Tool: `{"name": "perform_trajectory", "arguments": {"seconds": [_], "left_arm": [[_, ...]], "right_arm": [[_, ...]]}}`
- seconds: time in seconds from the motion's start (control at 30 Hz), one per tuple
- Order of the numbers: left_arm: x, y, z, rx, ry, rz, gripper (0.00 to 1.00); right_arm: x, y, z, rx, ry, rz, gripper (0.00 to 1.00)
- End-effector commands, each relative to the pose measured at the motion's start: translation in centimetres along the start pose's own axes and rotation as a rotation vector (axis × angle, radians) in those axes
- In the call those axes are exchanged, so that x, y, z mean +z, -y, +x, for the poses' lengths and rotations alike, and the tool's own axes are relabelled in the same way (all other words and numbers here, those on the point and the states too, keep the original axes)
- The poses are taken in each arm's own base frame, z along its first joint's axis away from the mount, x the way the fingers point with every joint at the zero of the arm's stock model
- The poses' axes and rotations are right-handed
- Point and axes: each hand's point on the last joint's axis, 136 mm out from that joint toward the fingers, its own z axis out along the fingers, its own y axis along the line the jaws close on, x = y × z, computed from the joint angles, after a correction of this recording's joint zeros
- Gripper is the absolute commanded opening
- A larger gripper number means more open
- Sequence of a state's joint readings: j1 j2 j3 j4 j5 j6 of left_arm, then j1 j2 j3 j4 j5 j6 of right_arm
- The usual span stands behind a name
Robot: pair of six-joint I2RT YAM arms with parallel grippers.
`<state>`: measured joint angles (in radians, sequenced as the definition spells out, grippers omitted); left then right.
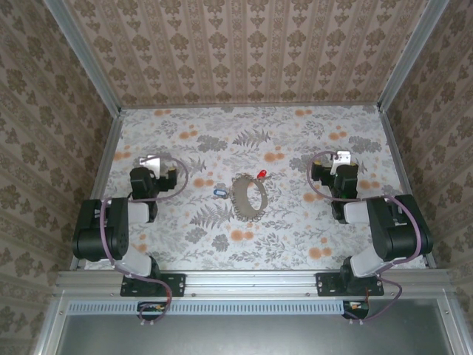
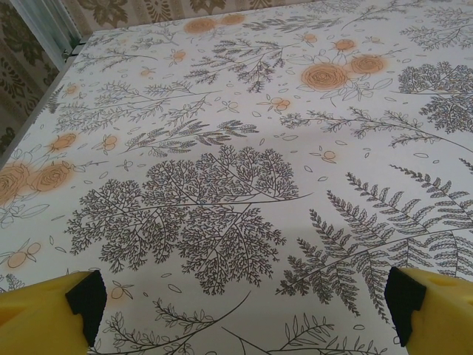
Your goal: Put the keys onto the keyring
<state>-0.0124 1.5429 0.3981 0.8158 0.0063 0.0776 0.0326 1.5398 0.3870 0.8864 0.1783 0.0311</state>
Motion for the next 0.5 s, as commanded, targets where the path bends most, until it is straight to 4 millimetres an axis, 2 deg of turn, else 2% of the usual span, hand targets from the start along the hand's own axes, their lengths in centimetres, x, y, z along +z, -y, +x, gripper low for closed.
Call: {"name": "perform_trajectory", "arguments": {"seconds": [0.0,0.47], "left_arm": [[0.05,-0.10,-1.52,-0.017,0.046,-0.004,1.00],[0.04,-0.07,-1.53,-0.016,0.047,-0.005,1.00]], "right_arm": [[0.00,-0.30,-0.63,0.018,0.012,-0.014,1.00],[0.14,-0.26,-0.52,0.019,0.003,-0.016,1.00]]}}
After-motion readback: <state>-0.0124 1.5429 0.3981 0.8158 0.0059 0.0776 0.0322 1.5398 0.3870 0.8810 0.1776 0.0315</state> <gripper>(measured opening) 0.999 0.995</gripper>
